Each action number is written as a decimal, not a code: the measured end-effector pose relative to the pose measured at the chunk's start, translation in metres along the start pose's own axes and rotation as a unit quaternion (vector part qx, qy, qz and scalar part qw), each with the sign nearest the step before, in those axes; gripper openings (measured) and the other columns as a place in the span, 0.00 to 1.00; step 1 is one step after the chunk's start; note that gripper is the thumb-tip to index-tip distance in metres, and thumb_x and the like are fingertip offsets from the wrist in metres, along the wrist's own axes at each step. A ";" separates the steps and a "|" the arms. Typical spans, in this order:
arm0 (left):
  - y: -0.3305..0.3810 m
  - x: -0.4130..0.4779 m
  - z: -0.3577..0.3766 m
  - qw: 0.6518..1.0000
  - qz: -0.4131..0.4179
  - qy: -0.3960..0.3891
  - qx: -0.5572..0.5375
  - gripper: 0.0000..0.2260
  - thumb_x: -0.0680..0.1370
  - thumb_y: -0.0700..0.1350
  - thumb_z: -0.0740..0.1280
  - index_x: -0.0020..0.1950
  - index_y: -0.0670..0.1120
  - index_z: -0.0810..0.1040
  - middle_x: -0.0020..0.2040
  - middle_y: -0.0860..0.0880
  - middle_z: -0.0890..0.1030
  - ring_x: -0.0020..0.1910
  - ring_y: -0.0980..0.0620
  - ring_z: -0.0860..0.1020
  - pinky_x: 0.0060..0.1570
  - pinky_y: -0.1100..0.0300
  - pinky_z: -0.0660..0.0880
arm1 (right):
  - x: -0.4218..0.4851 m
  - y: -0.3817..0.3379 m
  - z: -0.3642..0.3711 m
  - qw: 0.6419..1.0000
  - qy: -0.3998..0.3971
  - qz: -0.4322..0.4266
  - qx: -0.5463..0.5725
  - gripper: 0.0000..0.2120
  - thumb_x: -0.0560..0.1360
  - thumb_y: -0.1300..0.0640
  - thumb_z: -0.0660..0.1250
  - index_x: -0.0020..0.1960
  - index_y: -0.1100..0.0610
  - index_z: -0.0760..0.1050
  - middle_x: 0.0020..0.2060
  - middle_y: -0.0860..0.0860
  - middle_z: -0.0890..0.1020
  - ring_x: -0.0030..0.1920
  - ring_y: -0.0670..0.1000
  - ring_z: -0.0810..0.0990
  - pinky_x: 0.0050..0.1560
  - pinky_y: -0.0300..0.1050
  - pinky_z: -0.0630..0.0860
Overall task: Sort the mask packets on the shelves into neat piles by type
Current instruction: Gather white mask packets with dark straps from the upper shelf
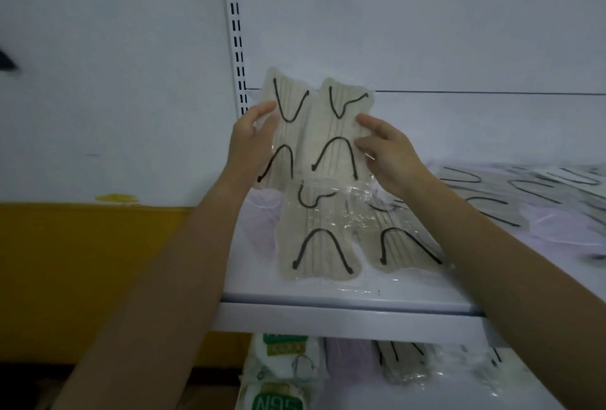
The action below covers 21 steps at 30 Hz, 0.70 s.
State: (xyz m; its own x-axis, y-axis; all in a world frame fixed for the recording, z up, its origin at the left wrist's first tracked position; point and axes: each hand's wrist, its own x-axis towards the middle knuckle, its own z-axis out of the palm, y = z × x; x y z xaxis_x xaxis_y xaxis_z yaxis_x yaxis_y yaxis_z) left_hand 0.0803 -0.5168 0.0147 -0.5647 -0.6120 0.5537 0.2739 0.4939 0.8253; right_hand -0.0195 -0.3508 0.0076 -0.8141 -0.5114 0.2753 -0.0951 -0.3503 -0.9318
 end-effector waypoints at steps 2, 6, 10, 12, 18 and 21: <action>0.001 0.000 0.002 0.999 -0.022 -0.026 -0.028 0.16 0.79 0.47 0.63 0.65 0.44 0.73 0.62 0.51 0.75 0.60 0.56 0.73 0.58 0.70 0.69 | -0.002 0.007 0.004 0.998 -0.040 -0.008 -0.037 0.19 0.76 0.70 0.61 0.65 0.57 0.70 0.54 0.53 0.76 0.52 0.50 0.77 0.53 0.40 0.76; -0.010 -0.005 0.002 0.994 -0.005 -0.105 0.041 0.23 0.74 0.38 0.69 0.68 0.44 0.68 0.61 0.51 0.71 0.55 0.53 0.74 0.51 0.66 0.74 | -0.006 0.019 0.009 0.972 -0.125 -0.031 -0.195 0.25 0.76 0.66 0.64 0.71 0.53 0.63 0.64 0.50 0.71 0.62 0.52 0.75 0.61 0.45 0.73; -0.016 0.000 -0.006 0.997 0.006 -0.065 0.033 0.22 0.73 0.30 0.64 0.66 0.43 0.71 0.61 0.48 0.73 0.57 0.52 0.73 0.50 0.70 0.73 | -0.006 0.021 0.002 0.899 -0.149 -0.038 -0.409 0.33 0.76 0.56 0.65 0.76 0.50 0.53 0.70 0.50 0.65 0.65 0.53 0.71 0.60 0.42 0.69; -0.019 0.000 -0.005 0.994 -0.037 -0.077 0.069 0.21 0.74 0.30 0.62 0.66 0.43 0.72 0.64 0.46 0.72 0.61 0.50 0.72 0.56 0.63 0.72 | -0.006 0.021 -0.001 0.879 -0.161 -0.022 -0.447 0.33 0.75 0.52 0.67 0.75 0.49 0.55 0.70 0.52 0.66 0.67 0.52 0.68 0.62 0.41 0.66; -0.030 -0.002 0.000 0.979 -0.106 -0.134 0.115 0.19 0.74 0.35 0.67 0.64 0.45 0.72 0.64 0.45 0.72 0.57 0.50 0.72 0.56 0.60 0.72 | -0.010 0.022 0.002 0.807 -0.219 0.040 -0.547 0.42 0.69 0.42 0.70 0.76 0.48 0.53 0.70 0.53 0.67 0.69 0.52 0.67 0.70 0.47 0.63; -0.029 0.000 -0.004 0.982 -0.039 -0.059 0.176 0.21 0.73 0.30 0.60 0.65 0.44 0.72 0.65 0.44 0.72 0.60 0.49 0.71 0.50 0.68 0.67 | -0.011 0.013 -0.002 0.800 -0.250 0.079 -0.540 0.45 0.68 0.43 0.72 0.76 0.48 0.50 0.72 0.51 0.64 0.71 0.51 0.63 0.69 0.44 0.60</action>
State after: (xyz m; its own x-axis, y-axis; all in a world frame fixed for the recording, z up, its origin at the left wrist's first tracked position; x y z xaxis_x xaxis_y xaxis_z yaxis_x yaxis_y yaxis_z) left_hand 0.0757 -0.5331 -0.0089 -0.6656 -0.5910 0.4557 -0.0480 0.6432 0.7642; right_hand -0.0127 -0.3479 -0.0083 -0.5605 -0.8261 -0.0580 -0.6723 0.4948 -0.5506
